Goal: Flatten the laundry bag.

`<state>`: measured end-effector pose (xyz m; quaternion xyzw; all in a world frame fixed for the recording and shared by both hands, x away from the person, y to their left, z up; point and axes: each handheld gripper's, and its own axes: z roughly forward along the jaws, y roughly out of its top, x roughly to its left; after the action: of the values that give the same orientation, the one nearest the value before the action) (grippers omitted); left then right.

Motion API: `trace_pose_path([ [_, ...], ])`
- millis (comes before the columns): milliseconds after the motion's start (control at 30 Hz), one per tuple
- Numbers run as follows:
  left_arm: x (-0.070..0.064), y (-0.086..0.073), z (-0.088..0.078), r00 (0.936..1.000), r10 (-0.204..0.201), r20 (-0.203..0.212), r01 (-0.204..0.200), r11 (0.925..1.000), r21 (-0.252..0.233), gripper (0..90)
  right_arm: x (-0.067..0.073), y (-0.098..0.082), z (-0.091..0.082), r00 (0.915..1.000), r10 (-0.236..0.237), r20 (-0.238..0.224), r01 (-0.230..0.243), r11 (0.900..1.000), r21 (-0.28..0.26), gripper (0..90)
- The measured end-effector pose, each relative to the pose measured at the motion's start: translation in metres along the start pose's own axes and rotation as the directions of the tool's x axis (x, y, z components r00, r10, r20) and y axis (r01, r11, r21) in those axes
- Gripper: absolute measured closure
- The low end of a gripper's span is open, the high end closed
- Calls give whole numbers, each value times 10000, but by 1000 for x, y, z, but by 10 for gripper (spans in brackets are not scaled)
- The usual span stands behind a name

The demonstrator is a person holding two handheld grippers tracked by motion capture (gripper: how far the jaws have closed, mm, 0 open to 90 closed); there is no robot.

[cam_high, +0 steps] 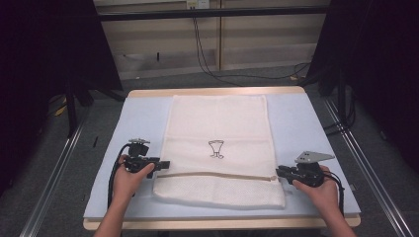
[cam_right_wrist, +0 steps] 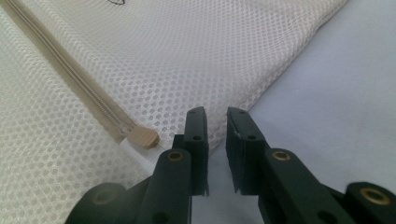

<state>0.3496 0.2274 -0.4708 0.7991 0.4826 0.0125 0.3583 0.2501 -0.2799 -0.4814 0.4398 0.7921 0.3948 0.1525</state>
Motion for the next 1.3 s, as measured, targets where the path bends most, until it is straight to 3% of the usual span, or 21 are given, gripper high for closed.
trace_pose_path([
  [133,-1,0,0,9996,6,-284,1,9997,237,760,1,0,2,10000,-17,42,17,10000,-3,787],
  [267,-2,0,-1,9995,-219,-208,228,9987,451,840,2,1,4,9999,-66,122,65,9999,96,818],
  [500,1,-4,-12,9966,-803,-182,806,9967,125,865,4,5,9,9997,-202,122,200,9997,163,862],
  [567,2,-6,-13,9958,-896,-170,898,9959,110,866,5,6,11,9996,-276,80,275,9995,158,871],
  [600,5,-6,-14,9971,-752,-102,754,9969,226,866,5,6,12,9995,-305,102,304,9994,174,878],
  [800,6,-9,-16,9940,-1092,-117,1093,9940,83,868,8,10,18,9979,-640,83,638,9979,141,900],
  [833,8,-10,-17,9955,-945,-115,947,9953,217,869,10,11,20,9978,-666,40,665,9976,172,900],
  [867,7,-10,-17,9929,-1178,-137,1178,9930,30,870,11,11,22,9972,-741,10,741,9971,170,900],
  [900,9,-11,-19,9941,-1076,-118,1077,9941,121,870,12,12,23,9968,-794,-18,794,9967,191,900],
  [933,8,-12,-20,9919,-1269,-97,1269,9919,-30,871,13,12,24,9963,-855,-61,856,9961,216,900],
  [1000,9,-13,-24,9944,-1047,-119,1049,9943,189,872,16,14,27,9954,-957,-105,959,9952,193,900],
  [1067,7,-14,-25,9934,-1136,-134,1138,9934,117,871,17,14,27,9951,-990,-63,991,9948,216,900],
  [1300,6,-18,-30,9959,-867,-268,876,9956,320,866,19,15,29,9940,-1077,-173,1080,9940,146,900],
])
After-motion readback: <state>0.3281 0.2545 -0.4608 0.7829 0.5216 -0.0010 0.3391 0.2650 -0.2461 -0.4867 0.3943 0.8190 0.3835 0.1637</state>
